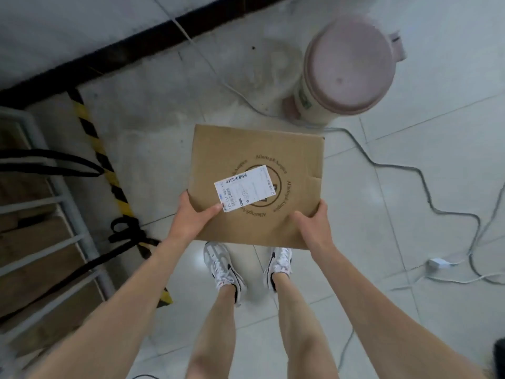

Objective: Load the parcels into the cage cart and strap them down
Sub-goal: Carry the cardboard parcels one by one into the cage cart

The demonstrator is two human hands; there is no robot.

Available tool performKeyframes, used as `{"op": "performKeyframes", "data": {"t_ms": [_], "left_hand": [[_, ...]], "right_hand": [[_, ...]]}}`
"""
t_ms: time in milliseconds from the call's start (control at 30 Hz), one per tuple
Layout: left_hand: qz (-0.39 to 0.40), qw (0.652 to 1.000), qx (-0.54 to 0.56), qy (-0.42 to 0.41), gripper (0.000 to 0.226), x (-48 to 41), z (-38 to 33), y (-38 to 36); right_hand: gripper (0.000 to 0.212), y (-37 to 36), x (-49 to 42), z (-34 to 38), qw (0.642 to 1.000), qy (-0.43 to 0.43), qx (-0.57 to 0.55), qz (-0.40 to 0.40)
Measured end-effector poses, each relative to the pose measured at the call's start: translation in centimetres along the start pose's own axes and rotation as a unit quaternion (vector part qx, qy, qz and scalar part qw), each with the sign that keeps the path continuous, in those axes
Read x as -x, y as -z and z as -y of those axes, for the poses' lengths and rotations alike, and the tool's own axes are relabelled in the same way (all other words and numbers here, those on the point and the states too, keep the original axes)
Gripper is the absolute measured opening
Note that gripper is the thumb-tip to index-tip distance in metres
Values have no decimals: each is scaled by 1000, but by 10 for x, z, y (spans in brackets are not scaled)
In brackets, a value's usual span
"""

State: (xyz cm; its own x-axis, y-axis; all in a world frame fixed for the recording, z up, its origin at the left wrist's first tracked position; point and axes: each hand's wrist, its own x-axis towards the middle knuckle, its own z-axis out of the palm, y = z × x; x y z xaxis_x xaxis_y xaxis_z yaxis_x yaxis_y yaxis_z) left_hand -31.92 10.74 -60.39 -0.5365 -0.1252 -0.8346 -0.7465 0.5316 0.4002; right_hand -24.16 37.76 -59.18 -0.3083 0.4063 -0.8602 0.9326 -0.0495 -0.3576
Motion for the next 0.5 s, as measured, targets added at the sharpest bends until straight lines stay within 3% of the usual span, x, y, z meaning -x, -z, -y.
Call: {"op": "performKeyframes", "data": {"t_ms": [267, 500], "left_hand": [[-126, 991, 47, -25, 102, 253, -67, 124], [-265, 949, 159, -58, 90, 436, -70, 201]], "right_hand": [[71, 65, 229, 107, 984, 154, 78, 46], [82, 92, 392, 170, 937, 291, 151, 119]]}}
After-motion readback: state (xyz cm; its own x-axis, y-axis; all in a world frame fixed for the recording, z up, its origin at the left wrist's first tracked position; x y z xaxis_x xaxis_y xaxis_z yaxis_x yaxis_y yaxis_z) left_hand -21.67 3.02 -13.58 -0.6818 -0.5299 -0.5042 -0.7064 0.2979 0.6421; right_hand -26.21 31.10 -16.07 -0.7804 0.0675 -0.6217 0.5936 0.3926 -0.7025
